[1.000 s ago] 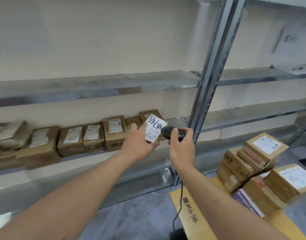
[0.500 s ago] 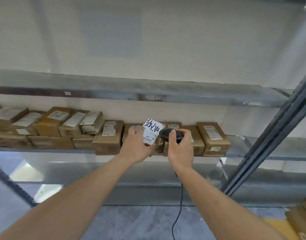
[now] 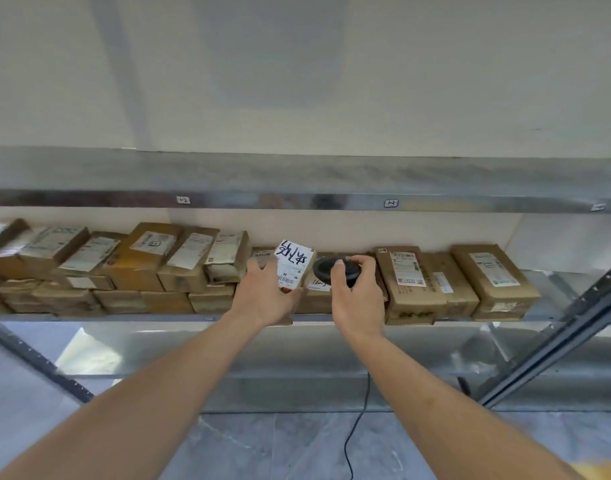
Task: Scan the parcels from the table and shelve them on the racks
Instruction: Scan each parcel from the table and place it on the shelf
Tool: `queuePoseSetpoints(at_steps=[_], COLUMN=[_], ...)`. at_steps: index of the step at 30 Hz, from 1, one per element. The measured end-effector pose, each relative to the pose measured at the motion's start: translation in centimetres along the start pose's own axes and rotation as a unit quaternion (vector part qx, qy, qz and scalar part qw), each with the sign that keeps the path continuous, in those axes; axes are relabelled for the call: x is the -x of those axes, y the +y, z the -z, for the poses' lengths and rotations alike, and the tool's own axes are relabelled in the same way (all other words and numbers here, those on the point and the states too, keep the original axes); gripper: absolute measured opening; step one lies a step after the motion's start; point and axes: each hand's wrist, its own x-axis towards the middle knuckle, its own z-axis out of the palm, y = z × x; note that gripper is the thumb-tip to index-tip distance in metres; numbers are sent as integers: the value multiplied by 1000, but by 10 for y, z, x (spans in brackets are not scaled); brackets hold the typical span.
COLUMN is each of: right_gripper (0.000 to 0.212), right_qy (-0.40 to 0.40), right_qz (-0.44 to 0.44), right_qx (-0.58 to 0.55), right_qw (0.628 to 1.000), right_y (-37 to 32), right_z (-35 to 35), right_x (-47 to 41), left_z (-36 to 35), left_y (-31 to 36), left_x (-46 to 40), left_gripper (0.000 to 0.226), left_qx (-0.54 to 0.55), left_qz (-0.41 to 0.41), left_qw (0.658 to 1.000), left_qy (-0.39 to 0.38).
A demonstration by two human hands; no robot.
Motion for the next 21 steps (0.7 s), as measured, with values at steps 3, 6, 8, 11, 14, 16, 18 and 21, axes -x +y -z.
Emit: queuePoseSetpoints(at_steps=[3,6,8,11,14,16,18,21], right_gripper=[27,29,32,31,32,33,33,33], right_qy=[-4,-16,-32,-52,-63,-70,-79,-76], right_qz=[9,17,8,1,-6,-12,-20,-31], right_qx=[11,19,27,28,27,27,21,-3], right_qw=[1000,1000,999,998,998,997,996,997], right_y=[4,11,16,25,29,33,37,43], right_z=[-18,-38,-50,-68,-83,-89,-95,-100], right_x=[-14,-36,-54,-79,-99,-107,-113,-118], left_z=[0,-3,-6,-13,-21,-25,-31,-38], left_y=[-11,-18,-24,-28,-29,-30,-32,-32], left_x=[-20,-46,-64,-87,-103,-108,-111,-114], left_gripper=[83,88,91,94,97,97,97,85], left_qx=[-27,-53,-66,-89,-131,-174,-232,-289], left_qz=[12,33,45,64,85,91,93,96], left_qw=[1000,998,997,994,987,979,966,949], left_qy=[7,14,20,26,36,52,68,78])
